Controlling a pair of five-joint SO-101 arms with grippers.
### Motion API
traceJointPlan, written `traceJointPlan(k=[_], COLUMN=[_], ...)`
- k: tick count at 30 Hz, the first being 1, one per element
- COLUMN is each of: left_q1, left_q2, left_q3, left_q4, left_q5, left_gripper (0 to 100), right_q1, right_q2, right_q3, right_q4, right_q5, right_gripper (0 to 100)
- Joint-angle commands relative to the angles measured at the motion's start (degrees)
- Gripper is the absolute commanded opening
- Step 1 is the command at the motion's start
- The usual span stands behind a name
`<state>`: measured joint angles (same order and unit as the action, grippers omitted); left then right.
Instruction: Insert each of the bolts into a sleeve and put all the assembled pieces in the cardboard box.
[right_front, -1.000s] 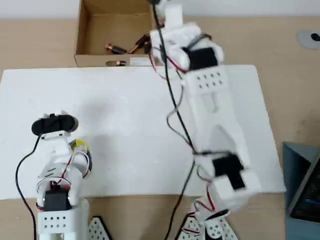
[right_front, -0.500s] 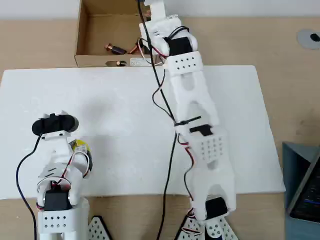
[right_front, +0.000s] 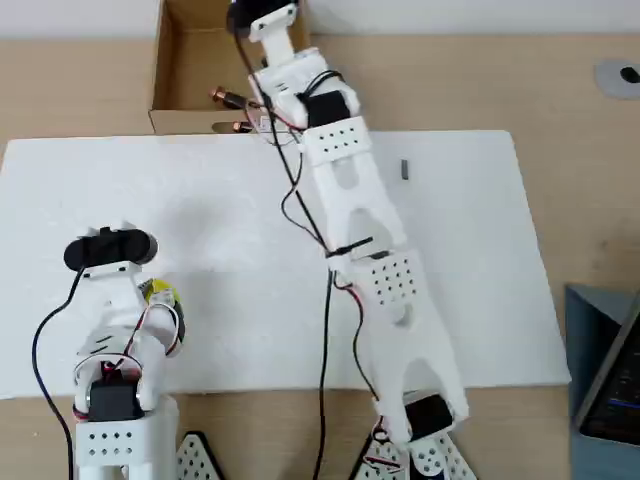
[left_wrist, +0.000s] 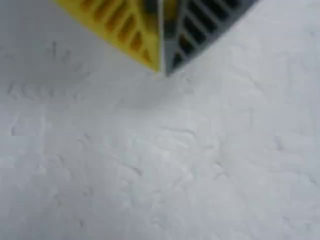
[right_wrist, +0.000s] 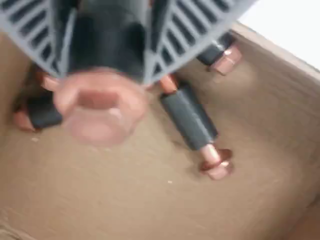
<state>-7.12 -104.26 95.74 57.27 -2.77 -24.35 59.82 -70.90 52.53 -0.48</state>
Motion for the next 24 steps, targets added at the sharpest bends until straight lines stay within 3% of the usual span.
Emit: traceJointPlan(k=[1, 17, 24], left_q1=[-0.1, -0.1, -0.1], left_q2=[-0.2, -0.2, -0.2], left_q3=[-0.4, -0.4, -0.4], left_q4=[-0.4, -0.4, -0.4], left_q5=[-0.4, -0.4, -0.4], left_gripper=[0, 0, 0], right_q1=[0.0, 0.2, 0.0], right_q2=[-0.4, -0.7, -0.6], right_q3=[-5.2, -6.1, -12.1], right_q4=[0.0, 0.4, 5.2], right_q5=[0.5, 0.5, 0.5], right_gripper=[13.8, 13.5, 13.5])
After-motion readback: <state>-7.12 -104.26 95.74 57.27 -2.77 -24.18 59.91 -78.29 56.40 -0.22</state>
